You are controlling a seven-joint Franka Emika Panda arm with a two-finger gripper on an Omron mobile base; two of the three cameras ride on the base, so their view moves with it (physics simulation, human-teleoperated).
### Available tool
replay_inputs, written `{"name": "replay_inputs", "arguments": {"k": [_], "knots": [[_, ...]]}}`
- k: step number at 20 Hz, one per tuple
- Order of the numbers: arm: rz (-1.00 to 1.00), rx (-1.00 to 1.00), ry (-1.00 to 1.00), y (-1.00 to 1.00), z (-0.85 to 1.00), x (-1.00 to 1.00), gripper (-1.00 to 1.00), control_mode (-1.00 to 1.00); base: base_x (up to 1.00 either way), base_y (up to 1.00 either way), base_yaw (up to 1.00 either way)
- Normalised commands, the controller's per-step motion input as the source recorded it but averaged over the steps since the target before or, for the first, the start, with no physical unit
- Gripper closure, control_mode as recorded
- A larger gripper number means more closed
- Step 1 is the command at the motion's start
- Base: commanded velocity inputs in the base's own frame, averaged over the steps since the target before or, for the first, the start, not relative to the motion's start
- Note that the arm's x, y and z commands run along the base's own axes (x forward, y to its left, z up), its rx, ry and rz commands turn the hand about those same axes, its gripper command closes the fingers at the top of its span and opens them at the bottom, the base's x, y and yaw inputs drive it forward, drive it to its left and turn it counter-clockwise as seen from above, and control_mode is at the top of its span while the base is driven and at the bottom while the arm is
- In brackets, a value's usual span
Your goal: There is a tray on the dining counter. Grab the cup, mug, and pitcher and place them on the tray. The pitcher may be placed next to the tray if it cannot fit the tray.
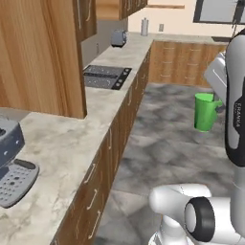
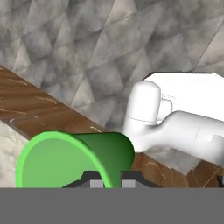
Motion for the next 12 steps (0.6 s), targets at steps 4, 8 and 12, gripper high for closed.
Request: {"name": "replay_inputs", "arguments": {"k": [4, 8, 12], "knots": [[0.0, 0.0, 0.0, 0.0, 0.0, 0.0, 1.0, 1.0, 0.52, -0.22, -0.49], [0.0, 0.0, 0.0, 0.0, 0.0, 0.0, 1.0, 1.0, 0.55, -0.24, -0.46], [0.0, 0.0, 0.0, 0.0, 0.0, 0.0, 1.0, 1.0, 0.4, -0.26, -0.47]]}}
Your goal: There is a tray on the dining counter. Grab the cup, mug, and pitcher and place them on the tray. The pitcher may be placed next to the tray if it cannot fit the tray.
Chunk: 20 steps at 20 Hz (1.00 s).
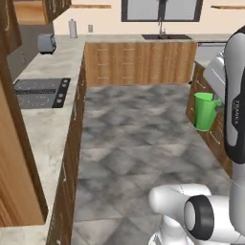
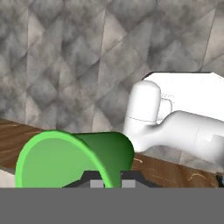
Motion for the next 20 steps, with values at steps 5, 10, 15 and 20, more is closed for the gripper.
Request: {"name": "replay_inputs", "arguments": {"k": [5, 10, 15, 20], "knots": [[0.0, 0.0, 0.0, 0.0, 0.0, 0.0, 1.0, 1.0, 0.07, -0.19, -0.56], [0.0, 0.0, 0.0, 0.0, 0.0, 0.0, 1.0, 1.0, 0.0, -0.14, -0.64], [0.0, 0.0, 0.0, 0.0, 0.0, 0.0, 1.0, 1.0, 0.09, -0.37, -0.59], [0.0, 0.0, 0.0, 0.0, 0.0, 0.0, 1.0, 1.0, 0.49, -0.83, -0.41]]}}
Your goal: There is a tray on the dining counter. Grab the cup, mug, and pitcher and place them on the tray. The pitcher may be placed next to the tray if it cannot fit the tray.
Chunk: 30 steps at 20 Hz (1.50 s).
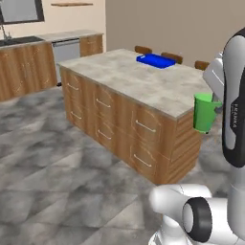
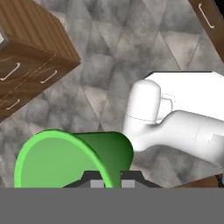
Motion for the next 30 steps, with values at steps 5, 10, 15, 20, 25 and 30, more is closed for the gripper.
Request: {"name": "replay_inputs", "arguments": {"k": [5, 10, 15, 20, 25, 30], "knots": [[0.0, 0.0, 0.0, 0.0, 0.0, 0.0, 1.0, 1.0, 0.51, -0.56, -0.6], [0.0, 0.0, 0.0, 0.0, 0.0, 0.0, 1.0, 1.0, 0.69, -0.23, -0.67], [0.0, 0.0, 0.0, 0.0, 0.0, 0.0, 1.0, 1.0, 0.99, 0.04, -0.6], [0.0, 0.0, 0.0, 0.0, 0.0, 0.0, 1.0, 1.0, 1.0, 0.17, -0.44], [0.0, 0.0, 0.0, 0.0, 0.0, 0.0, 1.0, 1.0, 1.0, 0.0, -0.43], [0.0, 0.0, 0.0, 0.0, 0.0, 0.0, 1.0, 1.0, 1.0, 0.0, -0.41]]}}
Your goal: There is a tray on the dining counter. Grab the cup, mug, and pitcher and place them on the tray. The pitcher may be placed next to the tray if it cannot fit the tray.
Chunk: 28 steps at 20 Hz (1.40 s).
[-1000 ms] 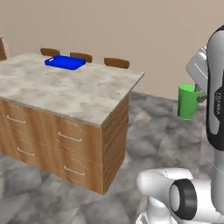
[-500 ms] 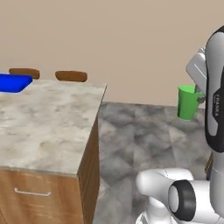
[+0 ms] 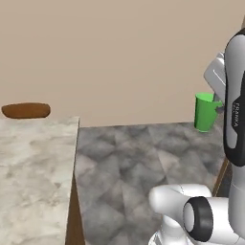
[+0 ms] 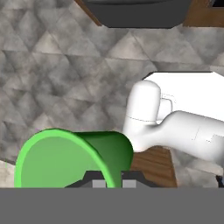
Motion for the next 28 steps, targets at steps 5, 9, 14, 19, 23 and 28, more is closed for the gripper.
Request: {"name": "replay_inputs", "arguments": {"k": [5, 9, 14, 19, 23, 28], "knots": [[0.0, 0.0, 0.0, 0.0, 0.0, 0.0, 1.0, 1.0, 1.0, 0.0, -0.34], [0.0, 0.0, 0.0, 0.0, 0.0, 0.0, 1.0, 1.0, 1.0, 0.0, -0.24], [0.0, 0.0, 0.0, 0.0, 0.0, 0.0, 1.0, 1.0, 1.0, 0.0, -0.14], [0.0, 0.0, 0.0, 0.0, 0.0, 0.0, 1.0, 1.0, 1.0, 0.0, -0.12], [0.0, 0.0, 0.0, 0.0, 0.0, 0.0, 1.0, 1.0, 1.0, 0.0, -0.09], [0.0, 0.0, 0.0, 0.0, 0.0, 0.0, 1.0, 1.0, 1.0, 0.0, -0.04]]}}
